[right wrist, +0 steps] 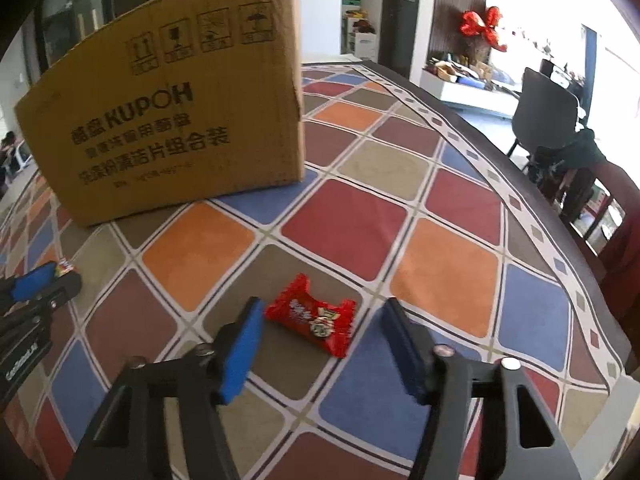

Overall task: Organize snacks
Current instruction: 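Grasp the small red candy with the right tool while the left tool grasps the green lollipop, then carry the red candy and green lollipop over the box and release both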

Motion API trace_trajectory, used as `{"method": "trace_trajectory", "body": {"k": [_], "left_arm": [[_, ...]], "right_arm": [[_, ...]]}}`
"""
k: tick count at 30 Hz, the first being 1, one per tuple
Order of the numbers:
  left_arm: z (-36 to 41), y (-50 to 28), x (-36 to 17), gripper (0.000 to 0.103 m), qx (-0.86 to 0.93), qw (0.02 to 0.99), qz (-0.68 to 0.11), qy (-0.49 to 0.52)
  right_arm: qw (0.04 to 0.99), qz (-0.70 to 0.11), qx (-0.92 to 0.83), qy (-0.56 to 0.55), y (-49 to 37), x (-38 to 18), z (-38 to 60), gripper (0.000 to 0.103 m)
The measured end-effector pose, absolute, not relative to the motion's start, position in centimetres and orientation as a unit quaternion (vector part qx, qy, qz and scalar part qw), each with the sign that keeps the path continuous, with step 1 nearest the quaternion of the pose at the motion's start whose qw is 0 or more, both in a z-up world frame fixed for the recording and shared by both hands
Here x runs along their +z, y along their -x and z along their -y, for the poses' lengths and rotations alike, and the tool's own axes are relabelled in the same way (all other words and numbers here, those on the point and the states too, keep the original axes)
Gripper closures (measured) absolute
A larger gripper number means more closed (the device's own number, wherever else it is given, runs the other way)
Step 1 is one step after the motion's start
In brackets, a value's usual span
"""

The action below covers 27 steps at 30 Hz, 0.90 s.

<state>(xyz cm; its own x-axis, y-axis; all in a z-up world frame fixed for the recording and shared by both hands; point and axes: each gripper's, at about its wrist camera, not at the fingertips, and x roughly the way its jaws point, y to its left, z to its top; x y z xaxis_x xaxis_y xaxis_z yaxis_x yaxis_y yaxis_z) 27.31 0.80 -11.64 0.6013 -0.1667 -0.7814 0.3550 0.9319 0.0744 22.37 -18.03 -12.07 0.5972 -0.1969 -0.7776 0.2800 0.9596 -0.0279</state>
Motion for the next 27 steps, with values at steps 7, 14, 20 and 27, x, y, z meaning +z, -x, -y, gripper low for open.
{"method": "trace_trajectory", "body": {"k": [7, 14, 20, 27], "left_arm": [[-0.7, -26.4, -11.3, 0.078, -0.156, 0.882, -0.434, -0.093], [0.3, -24.8, -9.9, 0.078, -0.175, 0.884, -0.429, -0.066], [0.8, -24.0, -9.2, 0.078, -0.179, 0.884, -0.428, -0.063], [1.1, -23.1, -8.1, 0.078, -0.176, 0.888, -0.421, -0.051]], "right_arm": [[0.897, -0.424, -0.115, -0.048, -22.1, -11.9, 17.7, 0.072], [0.898, -0.428, -0.085, -0.059, -21.9, -11.8, 17.3, 0.073], [0.900, -0.428, -0.060, -0.063, -21.6, -11.4, 16.8, 0.073], [0.910, -0.408, -0.040, -0.058, -20.7, -9.7, 16.2, 0.073]]}}
